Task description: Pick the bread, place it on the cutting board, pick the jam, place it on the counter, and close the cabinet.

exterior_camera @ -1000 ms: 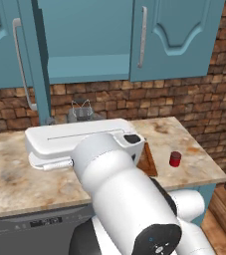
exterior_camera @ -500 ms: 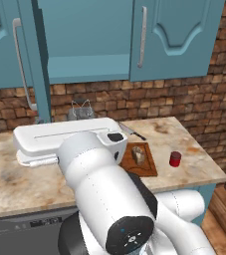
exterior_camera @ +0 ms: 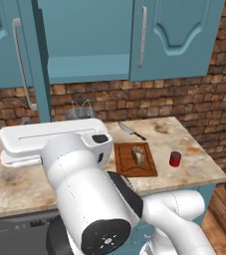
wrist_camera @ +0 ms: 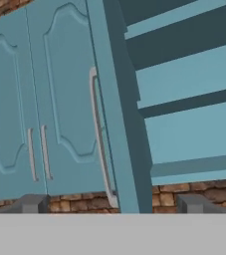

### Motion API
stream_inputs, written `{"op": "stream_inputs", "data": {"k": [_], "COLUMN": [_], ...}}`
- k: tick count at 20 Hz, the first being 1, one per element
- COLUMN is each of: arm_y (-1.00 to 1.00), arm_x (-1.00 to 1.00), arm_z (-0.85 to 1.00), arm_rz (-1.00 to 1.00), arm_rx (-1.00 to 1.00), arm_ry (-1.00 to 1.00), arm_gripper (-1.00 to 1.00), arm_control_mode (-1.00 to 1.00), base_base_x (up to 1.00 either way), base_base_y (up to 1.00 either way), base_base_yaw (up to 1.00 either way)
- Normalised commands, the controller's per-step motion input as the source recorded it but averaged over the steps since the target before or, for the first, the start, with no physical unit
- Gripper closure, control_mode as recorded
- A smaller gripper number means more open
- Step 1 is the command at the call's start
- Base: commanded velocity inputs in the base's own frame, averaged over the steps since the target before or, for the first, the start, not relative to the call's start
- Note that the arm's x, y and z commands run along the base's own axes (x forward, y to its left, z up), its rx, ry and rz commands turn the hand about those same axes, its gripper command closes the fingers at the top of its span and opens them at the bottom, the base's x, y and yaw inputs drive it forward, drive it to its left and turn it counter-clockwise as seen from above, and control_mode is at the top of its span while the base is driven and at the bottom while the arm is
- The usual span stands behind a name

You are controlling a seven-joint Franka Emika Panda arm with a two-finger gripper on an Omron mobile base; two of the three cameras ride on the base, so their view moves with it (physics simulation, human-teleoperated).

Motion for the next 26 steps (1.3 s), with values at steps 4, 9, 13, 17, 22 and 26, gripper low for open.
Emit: {"op": "stream_inputs", "data": {"k": [4,9,13,17,22,26], "arm_y": [0.26,0.16,0.13,0.12,0.03,0.00], "arm_x": [0.01,0.04,0.10,0.14,0.09,0.02], "arm_z": [0.00,0.00,0.00,0.00,-0.04,-0.12], "arm_rz": [-0.04,-0.07,-0.11,-0.13,-0.13,-0.14], "arm_rx": [0.00,0.00,0.00,0.00,0.00,0.00], "arm_ry": [0.00,0.00,0.00,0.00,-0.01,-0.05], "arm_gripper": [-1.00,-1.00,-1.00,-1.00,-1.00,-1.00], "arm_control_mode": [-1.00,-1.00,-1.00,-1.00,-1.00,-1.00], "base_base_x": [0.00,0.00,0.00,0.00,0.00,0.00], "base_base_y": [0.00,0.00,0.00,0.00,0.00,0.00], "base_base_yaw": [0.00,0.00,0.00,0.00,0.00,0.00]}}
